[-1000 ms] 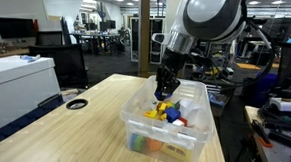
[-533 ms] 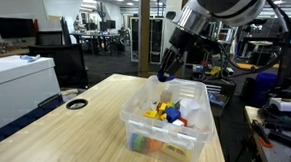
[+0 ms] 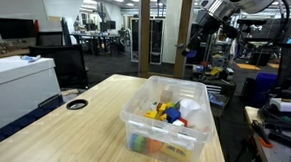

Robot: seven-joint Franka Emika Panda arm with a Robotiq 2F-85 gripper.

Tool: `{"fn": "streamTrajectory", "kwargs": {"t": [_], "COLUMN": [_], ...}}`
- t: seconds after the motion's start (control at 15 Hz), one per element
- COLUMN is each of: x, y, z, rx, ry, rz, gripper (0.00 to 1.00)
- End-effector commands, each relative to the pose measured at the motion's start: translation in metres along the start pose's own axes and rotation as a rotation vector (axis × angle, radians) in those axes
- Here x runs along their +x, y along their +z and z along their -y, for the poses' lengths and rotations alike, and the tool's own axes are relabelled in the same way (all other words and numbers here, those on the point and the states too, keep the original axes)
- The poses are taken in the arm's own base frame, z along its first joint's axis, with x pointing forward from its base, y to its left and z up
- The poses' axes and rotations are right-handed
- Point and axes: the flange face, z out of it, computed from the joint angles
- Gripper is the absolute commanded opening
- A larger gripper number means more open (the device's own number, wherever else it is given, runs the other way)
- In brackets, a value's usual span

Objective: Remove the wooden toy block from the box, then the blue toy block and the white cup from the box

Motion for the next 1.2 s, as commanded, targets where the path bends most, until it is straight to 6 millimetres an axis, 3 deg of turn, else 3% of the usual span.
{"fn": "streamTrajectory", "kwargs": {"t": [0.0,0.07,0.2,0.53,0.6,0.67,0.73,1.13], "x": [-0.042,-0.054,-0.073,-0.063,-0.066,-0.068,-0.069,-0.063], "y": [-0.003,-0.003,0.028,0.099,0.102,0.101,0.101,0.1], "z": [-0.07,-0.084,-0.102,-0.098,-0.092,-0.087,-0.083,-0.077], "rx": [-0.014,-0.013,0.004,0.041,0.04,0.044,0.045,0.054], "ry": [0.111,0.139,0.178,0.176,0.163,0.147,0.141,0.135], "rz": [0.04,0.051,0.118,0.219,0.23,0.233,0.232,0.233], "gripper": [0.12,0.12,0.12,0.12,0.12,0.62,0.62,0.99]}}
